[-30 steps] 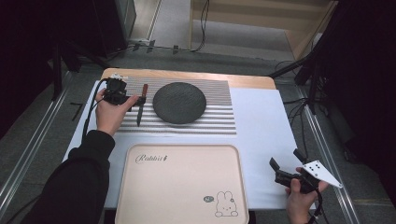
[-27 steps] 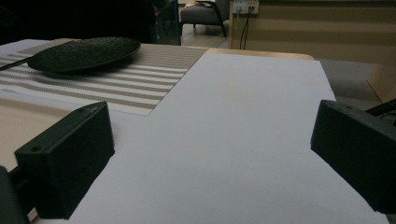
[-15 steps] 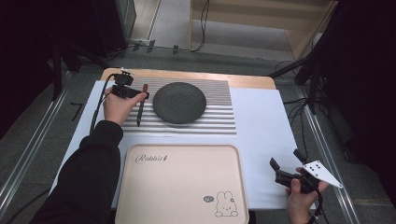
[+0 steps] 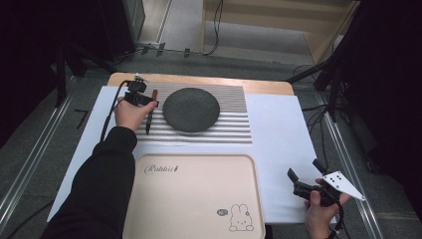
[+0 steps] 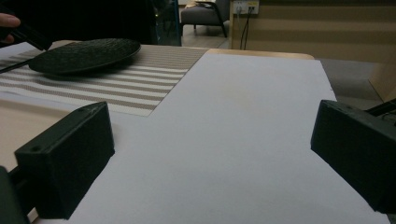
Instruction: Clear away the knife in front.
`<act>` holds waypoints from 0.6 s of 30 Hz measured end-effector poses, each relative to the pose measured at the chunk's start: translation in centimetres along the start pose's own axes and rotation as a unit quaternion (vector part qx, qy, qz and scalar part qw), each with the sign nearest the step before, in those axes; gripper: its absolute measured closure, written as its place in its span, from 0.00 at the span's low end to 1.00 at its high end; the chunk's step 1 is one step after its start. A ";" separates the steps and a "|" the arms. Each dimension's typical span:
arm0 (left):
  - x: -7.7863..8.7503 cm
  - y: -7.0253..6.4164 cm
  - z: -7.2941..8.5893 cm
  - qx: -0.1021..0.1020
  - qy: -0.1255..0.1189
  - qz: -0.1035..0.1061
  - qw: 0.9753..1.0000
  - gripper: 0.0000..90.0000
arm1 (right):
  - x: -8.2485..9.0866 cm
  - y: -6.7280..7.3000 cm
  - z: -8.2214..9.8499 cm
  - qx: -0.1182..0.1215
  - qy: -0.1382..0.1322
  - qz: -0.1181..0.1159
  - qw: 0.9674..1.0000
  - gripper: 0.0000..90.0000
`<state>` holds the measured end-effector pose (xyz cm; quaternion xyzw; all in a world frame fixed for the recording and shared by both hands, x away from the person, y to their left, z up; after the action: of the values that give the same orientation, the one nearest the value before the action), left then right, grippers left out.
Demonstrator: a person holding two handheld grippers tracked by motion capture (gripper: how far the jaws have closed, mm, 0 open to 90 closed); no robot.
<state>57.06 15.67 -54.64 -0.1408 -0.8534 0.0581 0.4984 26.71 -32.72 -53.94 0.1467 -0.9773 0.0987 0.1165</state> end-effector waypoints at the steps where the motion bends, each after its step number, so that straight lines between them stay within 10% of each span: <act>1: 0.0 0.0 0.0 0.000 0.000 0.000 1.000 0.61 | 0.0 0.0 0.0 0.000 0.000 0.000 1.000 0.00; 18: -1.0 -0.1 0.5 -0.043 -0.007 -0.072 0.996 0.85 | 0.0 0.0 0.0 0.001 0.002 0.002 1.000 0.00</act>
<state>57.10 15.32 -55.65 -0.0996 -0.8667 -0.0136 0.4886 26.74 -32.70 -53.97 0.1442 -0.9773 0.0999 0.1185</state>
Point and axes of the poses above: each handheld gripper's, and its own axes: x roughly backward along the jaws, z roughly out of its underside, y roughly to its left, the point moved 9 cm from there along -x, roughly forward along the jaws, and after that the axes turned 15 degrees about x, right-handed, at the moved point
